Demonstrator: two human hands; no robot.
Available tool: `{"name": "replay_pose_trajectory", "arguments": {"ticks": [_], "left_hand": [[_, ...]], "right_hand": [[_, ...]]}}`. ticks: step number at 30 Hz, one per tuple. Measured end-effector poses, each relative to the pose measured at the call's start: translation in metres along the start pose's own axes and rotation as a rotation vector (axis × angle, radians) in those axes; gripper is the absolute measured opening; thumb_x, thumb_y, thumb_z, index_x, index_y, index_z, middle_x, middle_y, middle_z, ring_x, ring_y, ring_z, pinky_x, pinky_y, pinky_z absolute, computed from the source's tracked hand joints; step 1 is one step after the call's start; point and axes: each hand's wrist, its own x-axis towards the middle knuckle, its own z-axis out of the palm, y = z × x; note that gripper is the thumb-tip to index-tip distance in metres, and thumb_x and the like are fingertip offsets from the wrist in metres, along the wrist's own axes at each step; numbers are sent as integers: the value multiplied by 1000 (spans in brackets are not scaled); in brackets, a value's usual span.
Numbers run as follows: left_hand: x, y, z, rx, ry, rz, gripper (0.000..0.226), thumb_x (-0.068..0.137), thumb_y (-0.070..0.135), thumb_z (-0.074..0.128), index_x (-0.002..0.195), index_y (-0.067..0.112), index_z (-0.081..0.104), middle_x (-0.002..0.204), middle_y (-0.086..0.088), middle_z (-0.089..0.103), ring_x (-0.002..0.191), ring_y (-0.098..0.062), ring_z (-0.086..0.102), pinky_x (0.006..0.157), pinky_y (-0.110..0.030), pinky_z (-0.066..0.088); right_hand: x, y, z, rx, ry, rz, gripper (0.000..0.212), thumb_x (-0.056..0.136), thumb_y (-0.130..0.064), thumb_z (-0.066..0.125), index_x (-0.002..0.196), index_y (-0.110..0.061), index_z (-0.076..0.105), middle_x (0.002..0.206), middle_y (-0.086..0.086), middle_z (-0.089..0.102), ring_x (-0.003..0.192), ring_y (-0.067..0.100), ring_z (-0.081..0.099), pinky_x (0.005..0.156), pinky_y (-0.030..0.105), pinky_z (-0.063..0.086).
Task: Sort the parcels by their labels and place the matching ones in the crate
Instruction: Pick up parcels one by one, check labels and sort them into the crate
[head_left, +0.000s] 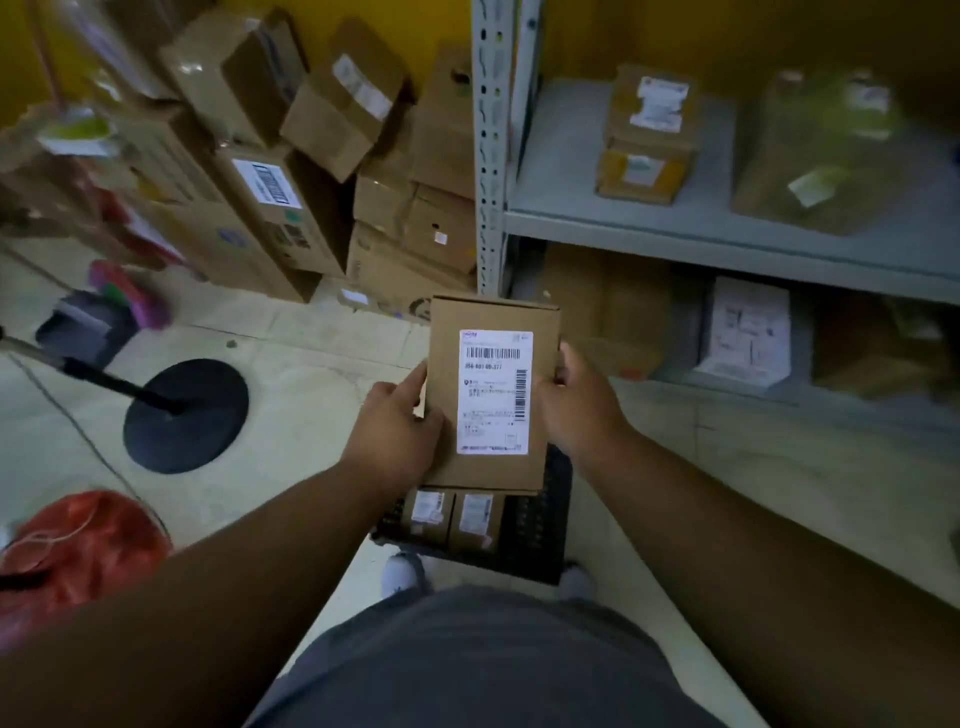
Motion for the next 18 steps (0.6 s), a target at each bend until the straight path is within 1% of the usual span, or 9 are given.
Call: {"name": "replay_pose_trajectory", "arguments": {"ticks": [3,5,7,10,13,14,16,17,18], "left_hand": [[42,-25,-3,93,-110,40,57,99,35,44,153,42,29,122,-4,56,103,-22,61,90,-36,52],[67,-38,3,54,-175,24,54,99,30,46,152,36,36,120,1,62,99,-19,61,81,-26,49],[86,-48,12,18,-221,-1,51,100,25,47,150,33,41,113,4,63,90,-17,60,73,-23,49],[113,-74,43,-47,-288,-40,51,99,20,43,149,33,42,118,4,66,86,-17,67,74,-31,59],[144,-115,94,-102,-291,-134,42,98,13,41,137,25,49,114,3,65,82,-15,64,61,-25,52],[152,-132,115,-97,-294,-158,36,98,12,42,131,23,51,111,1,65,80,-14,62,58,-22,47],[165,-169,163,-121,-324,-210,30,100,14,43,126,24,53,112,1,64,80,-9,59,57,-16,42],[169,-188,187,-138,-343,-249,26,102,17,43,124,25,53,114,1,63,80,-9,59,57,-15,42],[173,-207,210,-149,-354,-281,23,103,21,41,122,28,52,114,1,63,80,-11,60,56,-16,43]], "right_hand": [[7,22,37,72,133,120,34,100,-27,52,134,-28,47,113,-6,69,86,12,66,75,33,57],[15,40,59,77,163,181,34,101,-25,51,134,-26,44,113,-3,68,89,17,66,77,37,58],[24,61,79,102,164,243,38,102,-23,50,138,-28,42,116,-5,65,97,18,65,80,33,56],[49,93,102,103,133,285,37,103,-22,50,138,-32,44,111,-12,63,95,14,63,69,22,51],[89,141,127,79,99,313,39,103,-24,50,140,-35,44,118,-11,64,97,14,63,61,17,52],[100,160,136,74,90,336,40,102,-25,50,141,-34,44,122,-10,65,100,16,64,66,21,56],[120,205,157,69,86,401,39,101,-26,52,139,-31,46,125,-4,65,105,24,66,82,37,60],[127,231,169,60,86,435,37,101,-26,53,137,-30,47,124,-2,65,104,26,66,83,41,60],[132,255,181,54,90,469,36,101,-26,53,136,-28,47,123,0,65,103,27,66,78,39,60]]}}
